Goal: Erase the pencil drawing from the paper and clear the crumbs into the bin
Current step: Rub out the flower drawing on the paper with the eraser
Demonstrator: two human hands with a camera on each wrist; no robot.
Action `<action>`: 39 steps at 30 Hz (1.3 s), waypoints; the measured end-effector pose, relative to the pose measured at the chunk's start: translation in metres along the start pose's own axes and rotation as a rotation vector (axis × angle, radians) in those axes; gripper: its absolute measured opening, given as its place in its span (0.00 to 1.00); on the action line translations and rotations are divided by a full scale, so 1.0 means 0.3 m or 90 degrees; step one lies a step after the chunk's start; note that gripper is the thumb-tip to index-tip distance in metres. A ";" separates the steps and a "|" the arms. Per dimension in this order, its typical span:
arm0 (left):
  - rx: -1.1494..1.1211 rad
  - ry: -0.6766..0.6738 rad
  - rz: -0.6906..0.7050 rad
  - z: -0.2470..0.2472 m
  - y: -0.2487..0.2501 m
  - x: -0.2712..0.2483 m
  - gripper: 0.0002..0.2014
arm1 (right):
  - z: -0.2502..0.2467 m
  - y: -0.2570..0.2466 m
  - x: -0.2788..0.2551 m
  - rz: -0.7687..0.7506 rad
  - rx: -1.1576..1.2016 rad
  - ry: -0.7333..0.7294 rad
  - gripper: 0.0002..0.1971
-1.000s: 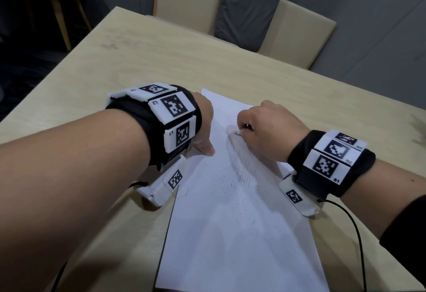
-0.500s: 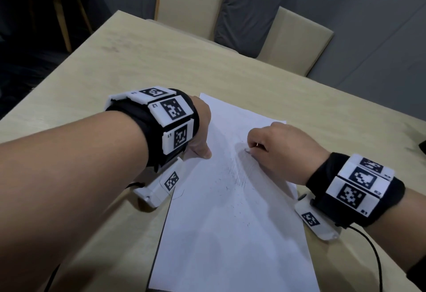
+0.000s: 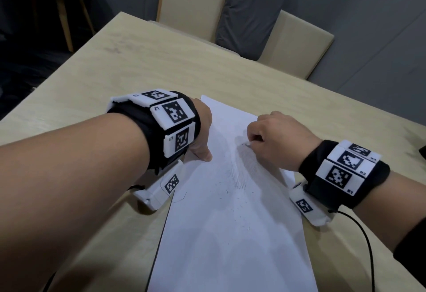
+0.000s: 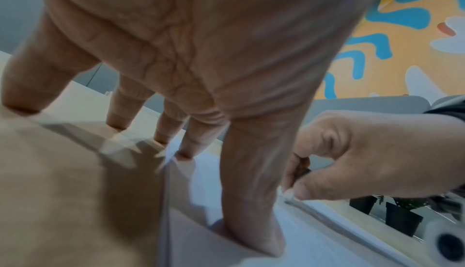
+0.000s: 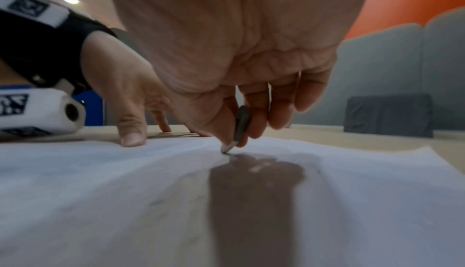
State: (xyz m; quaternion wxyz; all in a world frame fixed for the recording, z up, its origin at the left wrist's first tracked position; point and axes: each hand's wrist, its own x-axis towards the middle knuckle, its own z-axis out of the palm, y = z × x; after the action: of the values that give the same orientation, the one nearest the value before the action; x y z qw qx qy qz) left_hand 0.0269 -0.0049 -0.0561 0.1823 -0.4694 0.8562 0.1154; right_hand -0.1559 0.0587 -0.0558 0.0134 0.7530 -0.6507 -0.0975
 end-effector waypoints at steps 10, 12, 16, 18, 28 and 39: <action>-0.003 0.024 0.014 0.014 -0.011 0.014 0.30 | 0.005 -0.005 0.040 -0.030 -0.013 0.000 0.08; -0.010 0.033 0.020 0.015 -0.017 0.013 0.29 | -0.001 0.002 0.016 -0.049 -0.014 -0.022 0.07; -0.008 0.019 0.007 0.011 -0.014 0.009 0.33 | -0.006 -0.017 0.049 -0.039 -0.031 0.011 0.08; -0.008 0.016 0.001 0.009 -0.011 0.007 0.34 | -0.006 -0.022 0.066 -0.036 -0.028 0.022 0.08; 0.002 0.013 -0.003 0.009 -0.006 0.007 0.33 | -0.010 -0.030 0.080 -0.031 -0.046 0.028 0.08; 0.017 0.011 0.004 0.009 -0.003 0.007 0.32 | -0.008 -0.042 0.080 -0.023 -0.041 0.031 0.08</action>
State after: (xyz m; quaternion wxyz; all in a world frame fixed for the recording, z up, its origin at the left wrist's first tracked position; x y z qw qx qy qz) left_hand 0.0273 -0.0059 -0.0593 0.1809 -0.4649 0.8609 0.1004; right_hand -0.1399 0.0368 -0.0585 0.0514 0.7661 -0.6328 -0.1001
